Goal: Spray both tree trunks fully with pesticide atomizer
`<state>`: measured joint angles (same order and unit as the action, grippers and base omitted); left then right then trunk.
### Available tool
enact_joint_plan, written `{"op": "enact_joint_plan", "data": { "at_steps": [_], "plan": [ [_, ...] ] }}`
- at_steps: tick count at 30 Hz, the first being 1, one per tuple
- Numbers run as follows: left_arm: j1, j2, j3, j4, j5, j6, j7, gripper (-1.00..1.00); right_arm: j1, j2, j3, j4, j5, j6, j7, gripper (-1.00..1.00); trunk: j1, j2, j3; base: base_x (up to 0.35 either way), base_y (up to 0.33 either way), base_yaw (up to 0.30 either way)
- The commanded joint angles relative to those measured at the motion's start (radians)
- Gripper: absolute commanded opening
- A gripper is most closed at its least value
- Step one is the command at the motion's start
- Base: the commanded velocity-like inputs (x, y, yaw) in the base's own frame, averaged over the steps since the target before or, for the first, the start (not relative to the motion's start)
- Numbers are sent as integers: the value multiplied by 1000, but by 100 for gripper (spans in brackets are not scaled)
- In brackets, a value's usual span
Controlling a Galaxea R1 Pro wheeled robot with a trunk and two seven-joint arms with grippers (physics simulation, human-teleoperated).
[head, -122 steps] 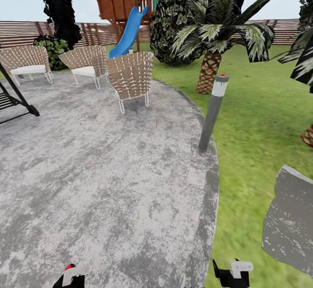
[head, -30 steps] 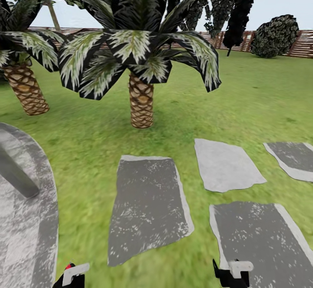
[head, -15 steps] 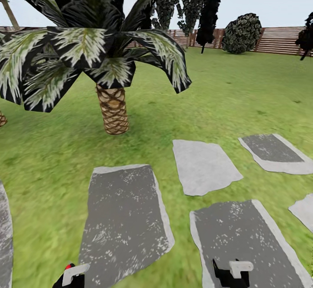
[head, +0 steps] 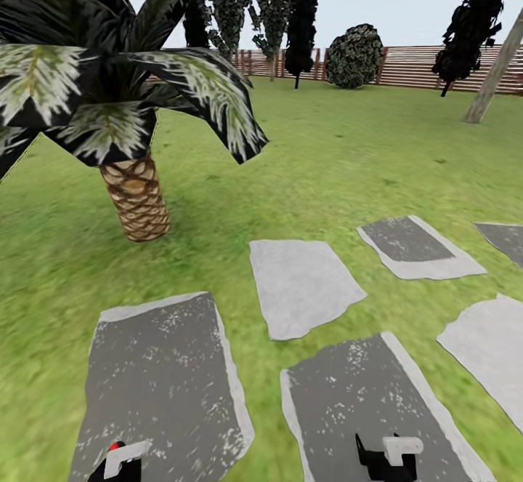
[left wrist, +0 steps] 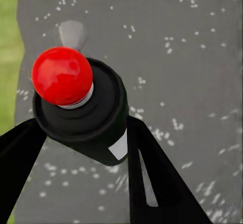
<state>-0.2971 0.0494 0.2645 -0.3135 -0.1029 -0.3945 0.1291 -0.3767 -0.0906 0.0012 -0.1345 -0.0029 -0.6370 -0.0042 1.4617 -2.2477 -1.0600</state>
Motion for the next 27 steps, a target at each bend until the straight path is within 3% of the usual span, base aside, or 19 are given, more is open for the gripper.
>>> {"op": "enact_joint_plan", "data": {
  "at_steps": [1,27],
  "plan": [
    [-1,0,4,1,-11,-3,4,-100,-1,0,0,1,0,-3,0,100,0,0,-1,243,-178,-300],
    [-1,0,4,1,-10,-4,4,-100,-1,0,0,1,0,-3,0,100,0,0,-1,243,-180,-300]
  ]
}}
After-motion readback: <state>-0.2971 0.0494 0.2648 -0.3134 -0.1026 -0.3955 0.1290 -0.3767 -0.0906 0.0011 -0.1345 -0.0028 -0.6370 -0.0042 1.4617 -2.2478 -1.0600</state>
